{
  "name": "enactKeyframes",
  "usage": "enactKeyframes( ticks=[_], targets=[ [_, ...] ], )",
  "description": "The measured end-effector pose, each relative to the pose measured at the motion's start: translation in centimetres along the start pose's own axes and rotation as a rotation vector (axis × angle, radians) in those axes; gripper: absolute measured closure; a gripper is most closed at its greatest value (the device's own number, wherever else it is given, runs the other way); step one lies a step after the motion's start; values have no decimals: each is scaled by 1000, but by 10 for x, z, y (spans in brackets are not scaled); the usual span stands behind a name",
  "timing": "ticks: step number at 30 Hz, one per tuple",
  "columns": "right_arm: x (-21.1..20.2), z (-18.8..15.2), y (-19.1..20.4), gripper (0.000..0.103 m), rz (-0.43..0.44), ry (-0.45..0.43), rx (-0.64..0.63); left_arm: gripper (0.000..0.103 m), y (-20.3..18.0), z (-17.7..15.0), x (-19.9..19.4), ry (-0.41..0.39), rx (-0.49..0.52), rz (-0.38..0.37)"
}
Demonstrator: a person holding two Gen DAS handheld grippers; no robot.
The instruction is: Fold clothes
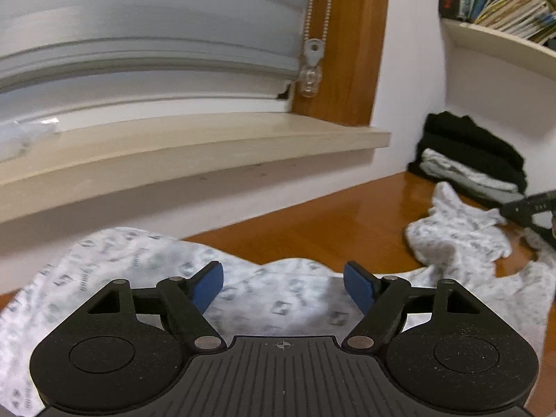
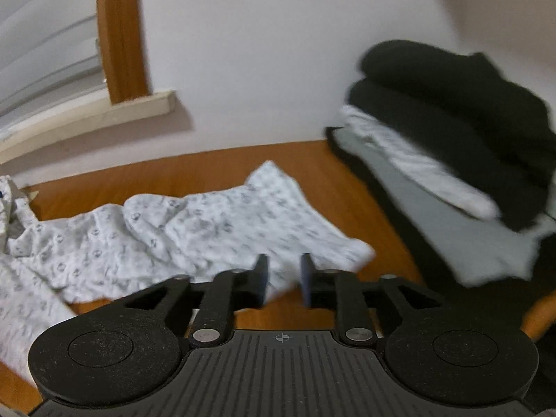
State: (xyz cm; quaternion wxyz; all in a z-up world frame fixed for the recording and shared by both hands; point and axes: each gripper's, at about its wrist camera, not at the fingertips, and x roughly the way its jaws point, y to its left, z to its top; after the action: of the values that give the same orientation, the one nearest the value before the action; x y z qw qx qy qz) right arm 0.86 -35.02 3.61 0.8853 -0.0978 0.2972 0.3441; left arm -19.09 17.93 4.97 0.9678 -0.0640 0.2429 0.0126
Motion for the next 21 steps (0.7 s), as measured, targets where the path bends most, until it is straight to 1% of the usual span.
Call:
enactKeyframes(
  ticks=[2,4,6,11,12,13,14,15,16,17,19,21],
  targets=[
    [20,9,5,53,9,4,-9,23,1,0,0,-6,-4,8],
    [40,20,8,52,25,10,6,23,1,-1,0,-8,-5,12],
    [61,32,12,44,36,24,17,23,1,-1,1,-10,1,30],
    [106,48,24,43,-4,94,-6,22,7,-2,1,-14,-20,60],
    [112,49,26,42,-13,96,-28,22,9,-2,0,-17,-23,66],
    [117,49,29,42,-21,93,-55,22,10,-2,-1,-22,-28,68],
    [121,50,30,50,-11,88,-76,22,11,-2,-2,-26,-32,72],
    [123,53,29,74,17,90,-69,22,12,-2,-2,-28,-33,80],
    [126,57,28,92,27,96,-63,22,13,-2,-3,-31,-34,88],
    [130,62,32,99,-4,104,-97,22,14,-1,-4,-33,-34,96],
    [137,71,44,100,-55,105,-184,22,16,-1,-5,-43,-39,113],
    [132,90,52,100,-96,31,-231,22,20,-1,-8,-55,-49,129]
  ],
)
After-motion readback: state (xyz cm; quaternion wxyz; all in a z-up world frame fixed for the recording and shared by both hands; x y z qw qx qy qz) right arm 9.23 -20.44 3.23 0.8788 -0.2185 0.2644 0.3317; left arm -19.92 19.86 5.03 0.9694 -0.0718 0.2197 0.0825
